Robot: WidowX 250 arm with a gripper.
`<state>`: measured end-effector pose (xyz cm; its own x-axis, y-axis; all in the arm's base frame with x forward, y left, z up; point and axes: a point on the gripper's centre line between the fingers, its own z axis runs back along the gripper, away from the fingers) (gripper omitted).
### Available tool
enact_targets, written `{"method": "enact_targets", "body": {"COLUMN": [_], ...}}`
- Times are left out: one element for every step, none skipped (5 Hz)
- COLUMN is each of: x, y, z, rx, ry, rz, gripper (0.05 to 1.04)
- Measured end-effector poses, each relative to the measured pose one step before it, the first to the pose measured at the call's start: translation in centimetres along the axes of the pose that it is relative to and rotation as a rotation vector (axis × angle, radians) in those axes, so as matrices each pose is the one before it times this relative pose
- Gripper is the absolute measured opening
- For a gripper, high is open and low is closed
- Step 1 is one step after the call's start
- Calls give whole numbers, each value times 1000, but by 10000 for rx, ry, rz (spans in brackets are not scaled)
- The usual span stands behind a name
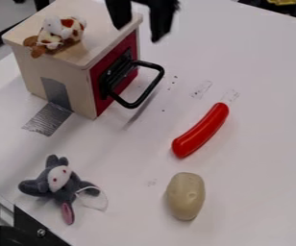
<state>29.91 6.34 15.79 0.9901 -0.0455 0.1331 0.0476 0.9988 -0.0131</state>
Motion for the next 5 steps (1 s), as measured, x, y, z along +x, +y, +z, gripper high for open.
{"method": "enact_targets", "body": {"x": [309,-289,-1126,-646,-1071], "y": [3465,2977,2157,727,193], "z": [1871,-335,-1537,-1171,-1861], "rx": [156,-177,-205,3,-173], "ry": [-506,67,383,316,483], "rz": [-242,-301,-205,-182,-27], "gripper": [1000,1000,1000,1000,1000]}}
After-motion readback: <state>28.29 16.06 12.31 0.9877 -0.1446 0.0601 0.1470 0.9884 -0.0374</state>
